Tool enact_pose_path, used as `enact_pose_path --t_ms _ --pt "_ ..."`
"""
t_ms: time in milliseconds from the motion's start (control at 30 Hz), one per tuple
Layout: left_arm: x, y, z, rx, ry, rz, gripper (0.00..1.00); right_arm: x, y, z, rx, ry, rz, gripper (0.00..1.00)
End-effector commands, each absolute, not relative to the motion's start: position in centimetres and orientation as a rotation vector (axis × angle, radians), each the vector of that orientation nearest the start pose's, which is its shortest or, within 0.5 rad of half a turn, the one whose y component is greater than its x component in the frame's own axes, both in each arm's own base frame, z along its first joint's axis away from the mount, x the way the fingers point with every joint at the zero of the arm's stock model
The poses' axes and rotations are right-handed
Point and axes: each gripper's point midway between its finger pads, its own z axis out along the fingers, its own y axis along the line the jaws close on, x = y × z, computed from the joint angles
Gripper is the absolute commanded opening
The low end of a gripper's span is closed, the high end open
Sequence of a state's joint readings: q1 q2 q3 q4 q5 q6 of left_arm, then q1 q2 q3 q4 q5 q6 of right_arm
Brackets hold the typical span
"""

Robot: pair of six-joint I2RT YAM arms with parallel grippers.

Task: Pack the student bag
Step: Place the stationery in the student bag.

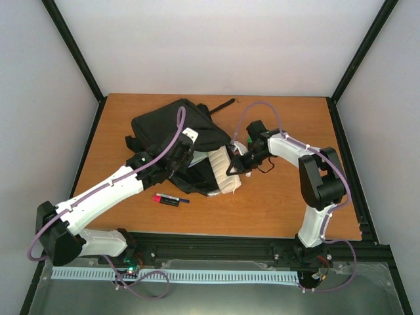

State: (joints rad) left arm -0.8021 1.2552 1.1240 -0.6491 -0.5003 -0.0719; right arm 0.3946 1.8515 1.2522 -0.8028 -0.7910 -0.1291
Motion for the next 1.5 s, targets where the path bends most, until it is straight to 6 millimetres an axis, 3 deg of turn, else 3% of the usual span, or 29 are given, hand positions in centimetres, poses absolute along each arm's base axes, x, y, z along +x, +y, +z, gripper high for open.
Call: enact_pose_path --t_ms 0,233,367,500,633,833,1033,1200,1300,1333,1467 --pt "31.2 -19.7 28.0 0.479 2.012 0.046 0.01 32.4 26.1 9.0 -0.84 2.607 1.062 0.07" --pt "31.0 -19.8 28.0 0.488 2.008 0.028 0.01 36.6 27.7 12.3 -0.838 2.448 0.903 0.15" --pt "30.9 -19.7 28.0 0.488 2.006 0.027 0.01 36.8 28.2 11.8 -0.848 2.444 0.895 0.31" --pt "30.8 -19.6 27.9 0.484 2.007 0.027 0.01 35.1 27.5 10.1 -0.875 2.494 0.901 0.43" --pt "30.7 -19.4 28.1 0.478 2.004 0.03 0.01 32.9 26.5 9.8 -0.927 2.475 0.894 0.56" --pt "30.7 -19.3 28.0 0.477 2.005 0.03 0.01 30.4 25.4 9.5 -0.964 2.446 0.883 0.64" --pt "30.8 -19.3 27.8 0.477 2.01 0.035 0.01 28.6 24.9 7.4 -0.964 2.496 0.928 0.71" --pt "30.8 -19.3 27.7 0.479 2.012 0.041 0.01 27.1 24.6 7.9 -0.957 2.5 0.973 0.76" --pt "30.8 -19.3 27.8 0.478 2.01 0.038 0.01 26.1 24.6 8.0 -0.96 2.502 1.012 0.85" --pt "30.8 -19.3 27.8 0.476 2.01 0.041 0.01 25.7 24.7 7.9 -0.962 2.508 1.041 0.97" --pt "30.8 -19.2 27.8 0.474 2.01 0.043 0.01 24.2 24.7 7.4 -0.991 2.519 1.121 1.0"
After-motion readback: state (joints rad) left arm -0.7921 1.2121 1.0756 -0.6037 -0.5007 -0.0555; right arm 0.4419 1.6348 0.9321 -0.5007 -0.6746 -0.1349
